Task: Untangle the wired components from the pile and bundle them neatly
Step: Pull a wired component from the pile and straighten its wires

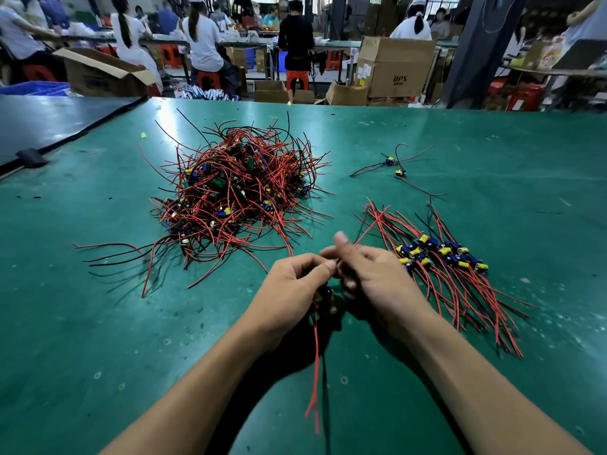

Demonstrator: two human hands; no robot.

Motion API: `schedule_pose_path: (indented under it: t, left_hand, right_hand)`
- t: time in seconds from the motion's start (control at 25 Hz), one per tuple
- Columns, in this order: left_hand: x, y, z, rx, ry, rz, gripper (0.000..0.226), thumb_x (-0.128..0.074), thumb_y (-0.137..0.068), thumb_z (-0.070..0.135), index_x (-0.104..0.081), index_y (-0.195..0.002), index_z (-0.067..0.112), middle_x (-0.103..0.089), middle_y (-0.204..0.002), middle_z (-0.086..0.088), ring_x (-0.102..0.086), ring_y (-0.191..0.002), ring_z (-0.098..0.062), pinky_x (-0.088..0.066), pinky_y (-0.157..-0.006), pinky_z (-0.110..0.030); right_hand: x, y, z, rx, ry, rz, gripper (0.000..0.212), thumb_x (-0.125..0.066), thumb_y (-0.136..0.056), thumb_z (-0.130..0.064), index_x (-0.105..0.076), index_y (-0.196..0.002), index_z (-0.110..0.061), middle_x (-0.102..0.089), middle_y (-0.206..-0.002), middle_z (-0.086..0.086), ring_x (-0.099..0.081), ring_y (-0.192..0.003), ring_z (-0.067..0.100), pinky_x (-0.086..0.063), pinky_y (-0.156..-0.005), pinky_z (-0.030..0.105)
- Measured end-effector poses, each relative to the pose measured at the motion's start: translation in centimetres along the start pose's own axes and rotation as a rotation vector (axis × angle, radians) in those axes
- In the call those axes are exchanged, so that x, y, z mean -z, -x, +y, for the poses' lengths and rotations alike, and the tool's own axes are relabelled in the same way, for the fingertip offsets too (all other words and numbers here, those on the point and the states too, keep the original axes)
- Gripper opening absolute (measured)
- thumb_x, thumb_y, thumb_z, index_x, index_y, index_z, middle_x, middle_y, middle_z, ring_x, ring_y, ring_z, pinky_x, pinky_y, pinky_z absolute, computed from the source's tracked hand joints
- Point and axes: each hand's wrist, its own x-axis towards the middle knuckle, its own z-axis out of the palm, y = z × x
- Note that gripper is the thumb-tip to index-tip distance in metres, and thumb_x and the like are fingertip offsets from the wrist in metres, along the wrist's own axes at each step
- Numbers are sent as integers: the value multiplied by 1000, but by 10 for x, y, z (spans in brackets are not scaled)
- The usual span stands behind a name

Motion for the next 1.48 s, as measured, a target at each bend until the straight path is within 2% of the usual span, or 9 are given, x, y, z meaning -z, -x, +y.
schedule_pose_path:
  t: [0.16,0.28,0.64,0.76,0.96,1.12,1.28,1.4,1.48]
  left_hand:
    - [1,1,2,0,42,-44,20,-54,-97,9,-60,-78,2,-62,-63,-4,-55,-50,-20,-50,-48,-26]
    - [3,2,3,-5,-14,-96,19,-55,-97,10,-59,-80,3,-61,-60,-1,-55,-53,-21,-49,-50,-24]
    - [8,3,7,-3,-188,-199,18,-58,-96,16,-63,-81,7,-62,-61,-9,-54,-50,-9,-38,-50,-15]
    - [10,3,6,12,-175,-199,18,-59,-95,17,-64,-81,6,-62,-62,-11,-55,-49,-9,-39,-49,-15]
    - [9,4,6,31,-157,-199,18,-61,-94,18,-66,-81,7,-60,-66,-16,-56,-49,-10,-37,-49,-20]
    - [11,3,6,49,-138,-179,19,-63,-92,19,-67,-83,2,-59,-67,-18,-58,-53,-16,-37,-53,-23]
    - [9,2,4,65,-72,-108,18,-63,-92,17,-68,-80,4,-63,-62,-16,-61,-53,-20,-41,-52,-18]
    - [9,-1,4,110,90,-26,17,-60,-93,14,-67,-81,5,-64,-63,-16,-66,-56,-26,-49,-62,-29]
    - [12,-4,6,139,190,25,16,-58,-93,17,-65,-85,5,-68,-67,-15,-67,-58,-27,-54,-62,-31]
  right_hand:
    - [-2,2,4,-23,71,-36,38,-67,-90,-49,-78,-91,-12,-38,-47,0,-35,-37,12,-35,-47,25]
    - [3,-1,0,-12,49,-3,37,-65,-92,-45,-78,-84,-12,-35,-45,1,-29,-36,11,-27,-43,18]
    - [26,-16,-9,111,-25,258,33,-66,-95,-32,-71,-76,-5,-27,-50,-4,-25,-37,7,-22,-37,18]
    - [24,-18,-15,-10,-184,278,43,-61,-97,-38,-65,-70,-5,-36,-51,-5,-25,-33,5,-21,-33,17]
    - [37,-14,-29,-416,-824,-22,42,-51,-99,-28,-52,-60,-13,-41,-55,-4,-19,-31,5,-16,-32,17]
    - [44,-8,-31,-512,-820,-247,38,-49,-93,-26,-50,-57,-15,-37,-53,-4,-11,-38,3,-9,-40,18]
    - [41,-11,-28,-467,-867,-179,31,-60,-90,-36,-61,-71,-12,-35,-58,-7,-25,-33,3,-18,-34,14]
    - [37,-11,-24,-404,-851,-141,54,-64,-80,-53,-71,-95,-2,-40,-66,-4,-35,-41,4,-29,-39,13]
    - [32,-10,-23,-367,-721,-114,56,-65,-80,-52,-69,-104,-2,-44,-70,-1,-35,-44,4,-31,-40,13]
